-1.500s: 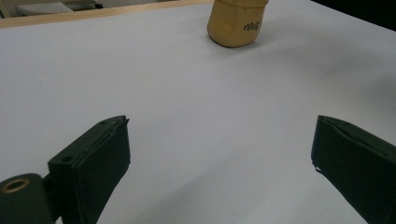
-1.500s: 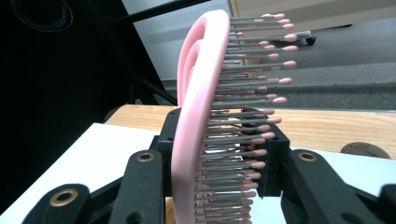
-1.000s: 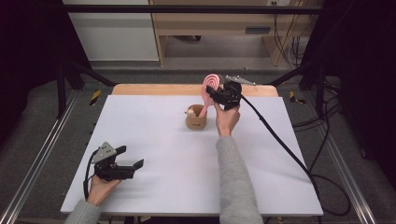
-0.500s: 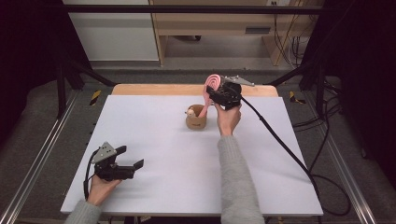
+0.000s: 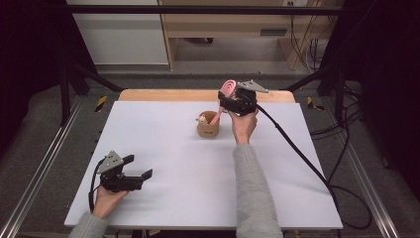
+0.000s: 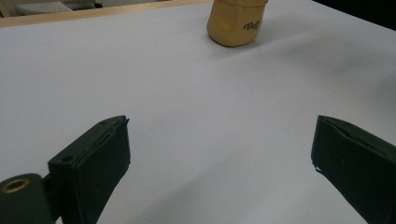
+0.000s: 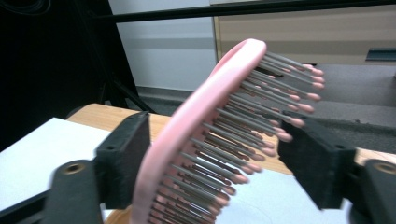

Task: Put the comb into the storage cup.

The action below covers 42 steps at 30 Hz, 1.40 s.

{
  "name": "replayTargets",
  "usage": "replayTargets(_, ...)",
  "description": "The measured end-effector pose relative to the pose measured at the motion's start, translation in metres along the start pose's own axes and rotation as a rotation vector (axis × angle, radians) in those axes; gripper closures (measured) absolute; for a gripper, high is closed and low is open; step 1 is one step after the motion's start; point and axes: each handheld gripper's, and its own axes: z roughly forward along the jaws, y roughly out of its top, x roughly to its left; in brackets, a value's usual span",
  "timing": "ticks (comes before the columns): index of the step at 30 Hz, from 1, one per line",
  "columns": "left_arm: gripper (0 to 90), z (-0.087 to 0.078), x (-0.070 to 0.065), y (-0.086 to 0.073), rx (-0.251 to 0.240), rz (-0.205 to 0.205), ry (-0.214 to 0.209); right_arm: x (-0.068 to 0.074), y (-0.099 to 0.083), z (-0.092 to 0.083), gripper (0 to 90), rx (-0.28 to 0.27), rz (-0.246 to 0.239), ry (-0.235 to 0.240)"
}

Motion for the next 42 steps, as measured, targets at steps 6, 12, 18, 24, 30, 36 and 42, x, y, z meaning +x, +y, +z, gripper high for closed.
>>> replayTargets(6, 4.6, 0.000, 0.000, 0.000, 0.001, 0.000, 0.001, -0.001, 0.000, 0.000, 15.6, 0.001, -0.020, 0.000)
replayTargets(12, 4.6, 0.000, 0.000, 0.000, 0.002, -0.001, 0.001, 0.000, 0.000, -0.001, 8.4, 0.000, -0.033, 0.008)
replayTargets(18, 4.6, 0.000, 0.000, 0.000, 0.001, 0.000, 0.001, 0.003, 0.001, -0.004, 5.7, -0.021, -0.048, 0.019)
replayTargets(24, 4.6, 0.000, 0.000, 0.000, 0.002, 0.001, 0.002, 0.004, 0.002, -0.008, 3.6, -0.022, -0.065, 0.023)
replayTargets(30, 4.6, 0.000, -0.001, 0.000, 0.002, 0.002, 0.002, 0.007, 0.002, -0.013, 3.0, -0.028, -0.085, 0.037)
replayTargets(36, 4.6, 0.000, 0.000, 0.000, 0.002, 0.002, 0.003, 0.010, 0.004, -0.019, 2.4, -0.040, -0.100, 0.049)
replayTargets(42, 4.6, 0.000, -0.001, 0.000, 0.001, 0.001, 0.003, 0.015, 0.007, -0.031, 0.5, -0.043, -0.131, 0.073)
